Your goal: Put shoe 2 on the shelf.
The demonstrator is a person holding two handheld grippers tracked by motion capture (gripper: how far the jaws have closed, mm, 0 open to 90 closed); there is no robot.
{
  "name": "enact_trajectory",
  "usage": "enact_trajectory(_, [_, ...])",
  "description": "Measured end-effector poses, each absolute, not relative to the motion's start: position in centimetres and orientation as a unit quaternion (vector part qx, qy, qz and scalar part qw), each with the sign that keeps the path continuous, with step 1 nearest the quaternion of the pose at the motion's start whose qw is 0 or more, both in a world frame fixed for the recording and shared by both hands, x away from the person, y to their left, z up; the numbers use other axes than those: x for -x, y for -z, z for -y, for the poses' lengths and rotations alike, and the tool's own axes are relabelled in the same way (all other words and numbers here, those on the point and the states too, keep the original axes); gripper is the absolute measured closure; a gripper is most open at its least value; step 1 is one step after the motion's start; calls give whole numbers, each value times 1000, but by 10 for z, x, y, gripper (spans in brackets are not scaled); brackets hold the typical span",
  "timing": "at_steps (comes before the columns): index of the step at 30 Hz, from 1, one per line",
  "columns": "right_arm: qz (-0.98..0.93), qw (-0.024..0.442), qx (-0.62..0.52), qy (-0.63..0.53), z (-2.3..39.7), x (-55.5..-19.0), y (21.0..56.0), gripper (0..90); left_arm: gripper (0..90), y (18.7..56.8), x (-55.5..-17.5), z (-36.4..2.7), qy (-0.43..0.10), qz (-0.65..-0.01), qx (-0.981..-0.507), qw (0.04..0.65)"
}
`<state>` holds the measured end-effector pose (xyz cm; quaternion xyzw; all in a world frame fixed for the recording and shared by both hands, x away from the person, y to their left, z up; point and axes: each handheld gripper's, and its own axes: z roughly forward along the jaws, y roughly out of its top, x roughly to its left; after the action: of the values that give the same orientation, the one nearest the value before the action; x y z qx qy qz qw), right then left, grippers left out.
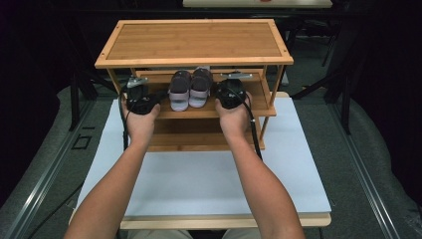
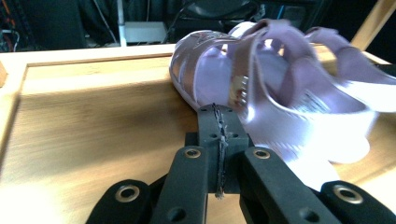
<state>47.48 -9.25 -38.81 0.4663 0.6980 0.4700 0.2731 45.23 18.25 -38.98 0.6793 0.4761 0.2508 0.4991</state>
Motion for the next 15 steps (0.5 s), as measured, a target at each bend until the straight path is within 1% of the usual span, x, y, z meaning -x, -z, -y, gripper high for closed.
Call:
enact_trajectory(5, [-701, 264, -453, -483, 106, -449, 390, 900, 900, 391, -428, -196, -243, -461, -675, 523])
enact_trajectory(8, [-711, 269, -435, -482, 113, -430, 392, 900, 900, 394, -409, -206, -238, -445, -676, 537])
enact_trajectory(15, [-727, 284, -410, -472, 130, -385, 410, 900, 898, 423, -372, -222, -218, -430, -686, 544])
